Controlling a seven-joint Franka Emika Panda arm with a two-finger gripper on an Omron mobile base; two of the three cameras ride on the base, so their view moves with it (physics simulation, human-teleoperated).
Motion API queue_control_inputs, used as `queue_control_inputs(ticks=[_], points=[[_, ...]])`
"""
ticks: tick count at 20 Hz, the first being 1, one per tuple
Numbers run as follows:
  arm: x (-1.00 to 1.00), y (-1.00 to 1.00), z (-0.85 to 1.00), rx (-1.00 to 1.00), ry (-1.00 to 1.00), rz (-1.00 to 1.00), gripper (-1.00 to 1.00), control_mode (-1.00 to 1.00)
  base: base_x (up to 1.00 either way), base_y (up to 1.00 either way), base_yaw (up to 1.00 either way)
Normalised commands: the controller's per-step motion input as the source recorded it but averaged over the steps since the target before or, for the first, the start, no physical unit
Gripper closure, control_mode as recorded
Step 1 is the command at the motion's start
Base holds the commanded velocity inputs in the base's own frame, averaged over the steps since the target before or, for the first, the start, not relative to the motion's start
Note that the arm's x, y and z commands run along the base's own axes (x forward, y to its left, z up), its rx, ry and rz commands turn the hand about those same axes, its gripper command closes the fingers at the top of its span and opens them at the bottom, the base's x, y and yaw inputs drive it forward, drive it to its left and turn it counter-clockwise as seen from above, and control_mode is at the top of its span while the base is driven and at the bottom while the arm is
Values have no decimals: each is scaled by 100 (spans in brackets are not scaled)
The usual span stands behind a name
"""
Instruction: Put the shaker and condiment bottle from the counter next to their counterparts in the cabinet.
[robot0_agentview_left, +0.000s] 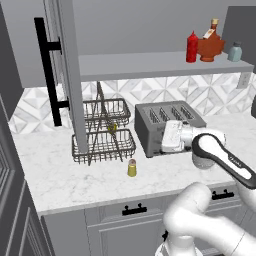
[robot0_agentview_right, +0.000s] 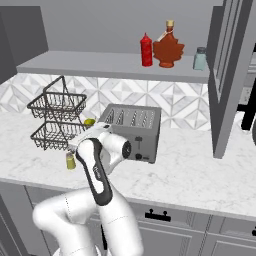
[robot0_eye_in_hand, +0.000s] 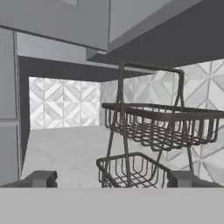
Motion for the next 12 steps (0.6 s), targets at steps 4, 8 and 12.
queue_control_inputs(ticks=[4, 8, 12], points=[[-19, 7, -31, -19, 11, 23, -100, -100, 0, 0, 0], [-6, 14, -56, -15, 20, 38, -100, -100, 0, 0, 0], [0, 27, -41, 0, 13, 36, -100, -100, 0, 0, 0]])
